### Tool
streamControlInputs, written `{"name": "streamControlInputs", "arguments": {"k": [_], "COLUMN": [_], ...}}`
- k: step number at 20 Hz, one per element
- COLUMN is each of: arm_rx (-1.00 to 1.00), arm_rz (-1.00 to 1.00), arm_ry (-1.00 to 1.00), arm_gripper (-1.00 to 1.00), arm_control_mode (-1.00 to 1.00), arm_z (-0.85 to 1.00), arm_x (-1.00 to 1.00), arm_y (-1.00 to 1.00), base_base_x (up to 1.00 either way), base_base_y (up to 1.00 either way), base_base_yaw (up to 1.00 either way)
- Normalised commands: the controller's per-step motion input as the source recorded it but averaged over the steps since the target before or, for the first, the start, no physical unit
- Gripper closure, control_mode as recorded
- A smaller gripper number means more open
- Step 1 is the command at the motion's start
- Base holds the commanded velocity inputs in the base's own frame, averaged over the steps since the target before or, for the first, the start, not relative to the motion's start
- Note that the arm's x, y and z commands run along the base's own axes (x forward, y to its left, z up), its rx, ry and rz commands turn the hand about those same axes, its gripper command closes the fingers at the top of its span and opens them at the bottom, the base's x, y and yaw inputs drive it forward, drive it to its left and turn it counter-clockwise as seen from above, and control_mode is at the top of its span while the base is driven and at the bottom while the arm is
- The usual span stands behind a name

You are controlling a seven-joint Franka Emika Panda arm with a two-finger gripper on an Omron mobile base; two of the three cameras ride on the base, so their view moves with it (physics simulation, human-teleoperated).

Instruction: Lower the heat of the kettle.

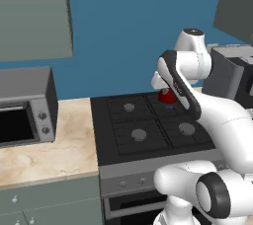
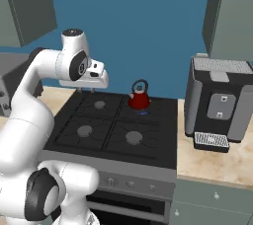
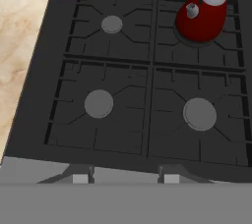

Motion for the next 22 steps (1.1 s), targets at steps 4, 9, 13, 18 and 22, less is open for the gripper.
{"name": "streamControlInputs", "arguments": {"k": [4, 9, 13, 18, 22], "arm_rx": [0.00, 0.00, 0.00, 0.00, 0.00], "arm_rz": [-0.01, 0.00, 0.00, 0.00, 0.00], "arm_ry": [0.00, 0.00, 0.00, 0.00, 0.00], "arm_gripper": [-1.00, -1.00, -1.00, -1.00, -1.00], "arm_control_mode": [1.00, 1.00, 1.00, 1.00, 1.00], "arm_z": [0.00, 0.00, 0.00, 0.00, 0.00], "arm_x": [0.00, 0.00, 0.00, 0.00, 0.00], "arm_y": [0.01, 0.00, 0.00, 0.00, 0.00], "base_base_x": [-0.01, 0.00, 0.00, 0.00, 0.01], "base_base_y": [0.18, 0.45, 0.39, 0.28, 0.29], "base_base_yaw": [-0.03, -0.07, -0.07, -0.02, 0.00]}}
